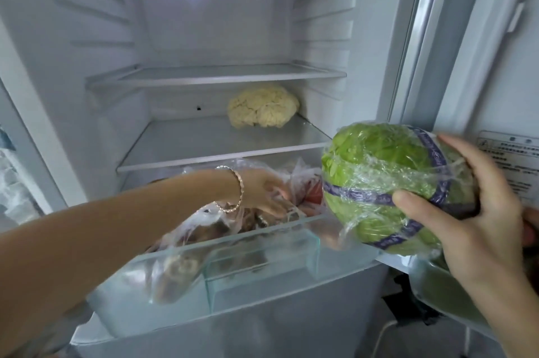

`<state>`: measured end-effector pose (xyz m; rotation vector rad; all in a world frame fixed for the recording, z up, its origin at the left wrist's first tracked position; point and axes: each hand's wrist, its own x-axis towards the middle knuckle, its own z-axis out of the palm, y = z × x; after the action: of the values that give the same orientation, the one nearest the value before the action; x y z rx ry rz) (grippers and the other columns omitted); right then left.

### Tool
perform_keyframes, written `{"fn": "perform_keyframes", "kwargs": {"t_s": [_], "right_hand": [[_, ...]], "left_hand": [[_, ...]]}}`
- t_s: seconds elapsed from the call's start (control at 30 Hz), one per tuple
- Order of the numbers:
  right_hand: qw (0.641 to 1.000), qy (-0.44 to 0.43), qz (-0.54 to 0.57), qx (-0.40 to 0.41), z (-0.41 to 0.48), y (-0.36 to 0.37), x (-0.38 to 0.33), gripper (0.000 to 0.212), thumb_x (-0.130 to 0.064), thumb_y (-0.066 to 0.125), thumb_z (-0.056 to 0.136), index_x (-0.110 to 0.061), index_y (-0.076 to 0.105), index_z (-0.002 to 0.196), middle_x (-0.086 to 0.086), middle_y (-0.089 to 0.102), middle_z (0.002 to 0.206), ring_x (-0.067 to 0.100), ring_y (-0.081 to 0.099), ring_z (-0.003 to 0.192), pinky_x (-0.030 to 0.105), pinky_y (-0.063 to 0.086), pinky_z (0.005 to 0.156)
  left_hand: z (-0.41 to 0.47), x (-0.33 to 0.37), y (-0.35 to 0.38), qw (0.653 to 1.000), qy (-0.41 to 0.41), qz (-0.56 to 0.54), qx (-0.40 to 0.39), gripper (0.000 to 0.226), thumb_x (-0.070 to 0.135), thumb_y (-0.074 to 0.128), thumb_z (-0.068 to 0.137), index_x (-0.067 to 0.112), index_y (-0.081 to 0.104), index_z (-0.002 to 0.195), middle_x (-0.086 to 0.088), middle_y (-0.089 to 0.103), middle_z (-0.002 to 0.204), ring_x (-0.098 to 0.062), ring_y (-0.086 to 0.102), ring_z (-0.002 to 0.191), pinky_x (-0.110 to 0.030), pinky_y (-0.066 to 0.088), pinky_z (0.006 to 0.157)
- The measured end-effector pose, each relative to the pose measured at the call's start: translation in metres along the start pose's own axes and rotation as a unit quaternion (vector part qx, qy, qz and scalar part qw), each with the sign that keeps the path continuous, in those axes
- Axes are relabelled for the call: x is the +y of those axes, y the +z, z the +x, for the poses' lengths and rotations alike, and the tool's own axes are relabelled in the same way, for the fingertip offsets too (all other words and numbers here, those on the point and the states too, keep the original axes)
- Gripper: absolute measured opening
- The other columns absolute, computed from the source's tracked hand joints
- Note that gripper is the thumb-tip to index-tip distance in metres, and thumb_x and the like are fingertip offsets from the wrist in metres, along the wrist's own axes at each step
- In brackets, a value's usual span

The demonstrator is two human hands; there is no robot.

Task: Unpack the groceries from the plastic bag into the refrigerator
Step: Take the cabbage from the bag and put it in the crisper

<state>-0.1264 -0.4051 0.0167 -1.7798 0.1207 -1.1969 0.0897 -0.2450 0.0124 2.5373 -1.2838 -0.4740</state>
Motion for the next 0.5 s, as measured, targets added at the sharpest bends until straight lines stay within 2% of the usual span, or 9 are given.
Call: {"fn": "perform_keyframes", "kwargs": {"t_s": [0.03,0.1,0.17,0.23,0.3,0.33,0.43,0.5], "right_hand": [[1.000,-0.002,-0.003,-0.011,-0.002,-0.001,0.000,0.077,-0.057,0.078,0.040,-0.045,0.055,0.113,-0.015,0.064,0.110,0.002,0.061,0.101,0.010,0.050,0.079],[1.000,0.000,-0.001,-0.028,-0.007,-0.002,-0.001,0.085,-0.070,0.075,0.040,-0.041,0.055,0.117,-0.010,0.063,0.115,0.006,0.062,0.104,0.016,0.052,0.083],[0.999,0.003,0.008,-0.036,-0.013,-0.002,-0.002,0.084,-0.075,0.072,0.041,-0.042,0.055,0.116,-0.009,0.063,0.116,0.008,0.061,0.105,0.016,0.051,0.084],[0.999,0.001,0.014,-0.042,-0.016,-0.001,-0.003,0.081,-0.077,0.071,0.041,-0.044,0.056,0.114,-0.008,0.063,0.115,0.010,0.061,0.106,0.020,0.052,0.086],[0.999,0.005,0.013,-0.045,-0.017,0.000,-0.001,0.082,-0.077,0.071,0.040,-0.044,0.056,0.114,-0.006,0.062,0.117,0.012,0.060,0.108,0.032,0.051,0.091],[0.999,0.006,0.010,-0.046,-0.017,-0.001,-0.001,0.084,-0.077,0.071,0.040,-0.042,0.056,0.115,-0.005,0.062,0.118,0.013,0.059,0.109,0.036,0.050,0.092],[0.998,0.009,0.022,-0.054,-0.018,-0.002,0.000,0.086,-0.077,0.072,0.040,-0.041,0.055,0.117,-0.006,0.061,0.120,0.013,0.059,0.111,0.040,0.048,0.095],[0.998,0.005,0.025,-0.056,-0.019,-0.003,0.003,0.086,-0.076,0.073,0.041,-0.041,0.055,0.118,-0.006,0.061,0.121,0.012,0.058,0.112,0.036,0.049,0.094]], "left_hand": [[-0.014,0.006,-0.009,0.999,-0.005,-0.028,0.045,0.038,0.043,0.063,0.083,0.032,0.059,0.119,0.008,0.056,0.126,-0.013,0.053,0.117,-0.031,0.040,0.104],[-0.046,0.016,-0.011,0.994,0.016,-0.009,0.111,0.044,0.058,0.057,0.080,0.034,0.058,0.117,0.010,0.057,0.124,-0.011,0.055,0.112,-0.032,0.042,0.102],[-0.076,0.022,0.015,0.984,0.013,0.120,0.132,0.053,0.061,0.054,0.081,0.033,0.051,0.126,0.011,0.055,0.126,-0.010,0.053,0.108,-0.025,0.039,0.099],[-0.092,0.017,0.051,0.936,0.010,0.256,0.241,0.052,0.056,0.052,0.082,0.025,0.052,0.124,0.006,0.061,0.116,-0.017,0.060,0.103,-0.031,0.045,0.089],[-0.096,0.008,0.076,0.888,0.015,0.313,0.336,0.047,0.052,0.052,0.074,0.018,0.058,0.107,0.003,0.069,0.090,-0.021,0.067,0.081,-0.031,0.049,0.073],[-0.094,0.001,0.082,0.867,0.020,0.331,0.373,0.046,0.051,0.053,0.072,0.018,0.057,0.103,0.003,0.069,0.084,-0.021,0.066,0.076,-0.031,0.045,0.071],[-0.091,-0.008,0.088,0.844,0.021,0.351,0.406,0.046,0.052,0.062,0.066,0.019,0.059,0.098,0.005,0.066,0.074,-0.021,0.063,0.068,-0.031,0.031,0.069],[-0.087,-0.009,0.087,0.833,0.011,0.368,0.413,0.044,0.050,0.069,0.065,0.021,0.063,0.096,0.006,0.065,0.072,-0.020,0.062,0.066,-0.031,0.032,0.069]]}}
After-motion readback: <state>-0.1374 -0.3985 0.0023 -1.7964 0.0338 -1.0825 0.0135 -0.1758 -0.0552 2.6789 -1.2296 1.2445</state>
